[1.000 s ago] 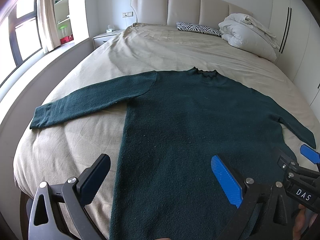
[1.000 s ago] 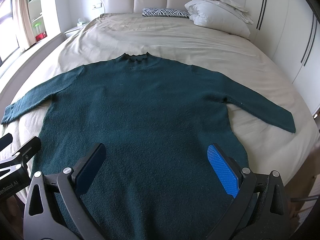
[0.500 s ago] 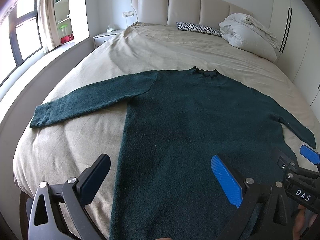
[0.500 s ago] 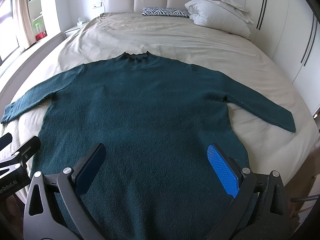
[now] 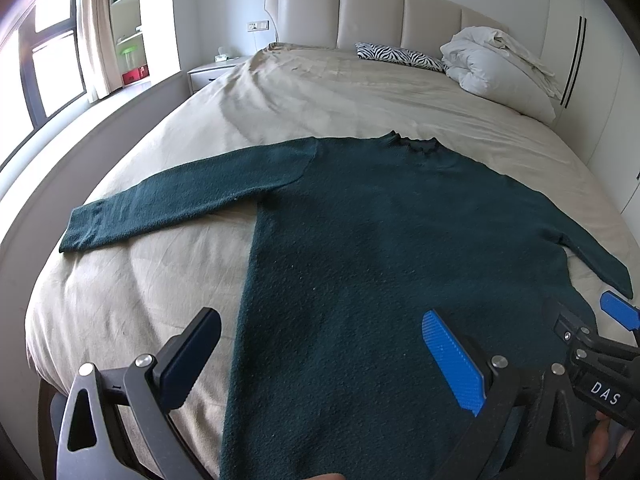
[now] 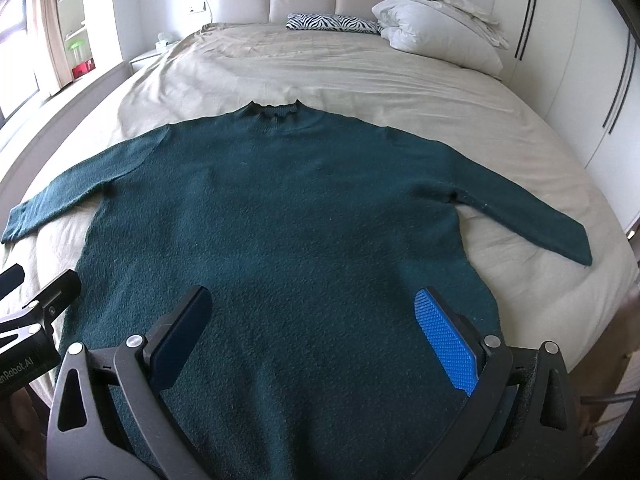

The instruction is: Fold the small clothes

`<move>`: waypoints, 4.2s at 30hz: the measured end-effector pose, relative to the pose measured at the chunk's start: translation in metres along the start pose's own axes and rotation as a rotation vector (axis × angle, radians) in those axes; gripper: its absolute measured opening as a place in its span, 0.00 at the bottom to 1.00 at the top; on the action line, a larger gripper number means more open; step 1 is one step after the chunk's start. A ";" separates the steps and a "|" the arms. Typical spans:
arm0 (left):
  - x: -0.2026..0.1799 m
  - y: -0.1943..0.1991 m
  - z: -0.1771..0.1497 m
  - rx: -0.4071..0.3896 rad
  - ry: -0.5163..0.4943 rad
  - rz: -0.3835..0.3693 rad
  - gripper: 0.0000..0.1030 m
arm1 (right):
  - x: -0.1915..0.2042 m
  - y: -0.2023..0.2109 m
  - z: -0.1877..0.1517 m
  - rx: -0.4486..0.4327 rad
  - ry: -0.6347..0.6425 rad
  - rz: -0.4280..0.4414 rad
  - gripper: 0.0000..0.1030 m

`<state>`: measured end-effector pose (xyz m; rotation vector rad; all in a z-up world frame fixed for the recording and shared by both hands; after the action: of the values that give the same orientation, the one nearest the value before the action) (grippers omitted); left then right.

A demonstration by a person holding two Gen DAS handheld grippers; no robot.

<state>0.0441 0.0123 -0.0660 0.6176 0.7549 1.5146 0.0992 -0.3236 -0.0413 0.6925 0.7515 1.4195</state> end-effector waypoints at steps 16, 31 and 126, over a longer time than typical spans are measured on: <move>0.066 -0.012 0.004 -0.024 0.203 -0.126 1.00 | 0.021 -0.003 0.014 -0.035 -0.002 0.098 1.00; 0.293 -0.066 0.036 -0.136 0.990 -0.354 1.00 | 0.134 0.006 0.097 -0.158 0.013 0.469 0.85; 0.108 -0.155 0.130 -0.036 0.299 -0.430 0.10 | -0.022 -0.279 0.189 0.260 -0.452 0.678 0.06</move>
<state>0.2332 0.1348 -0.1078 0.1814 1.0131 1.2273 0.4180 -0.3529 -0.1506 1.5140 0.3466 1.6830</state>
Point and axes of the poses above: each gripper's, at about its wrist camera, not at the fingertips, and y roughly against the way its jaws point, x to its left, z to its top, the point moved 8 cm from there along -y, roughly the way its jaws point, and after that the axes turned 2 degrees about y, right-handed, at the moved point
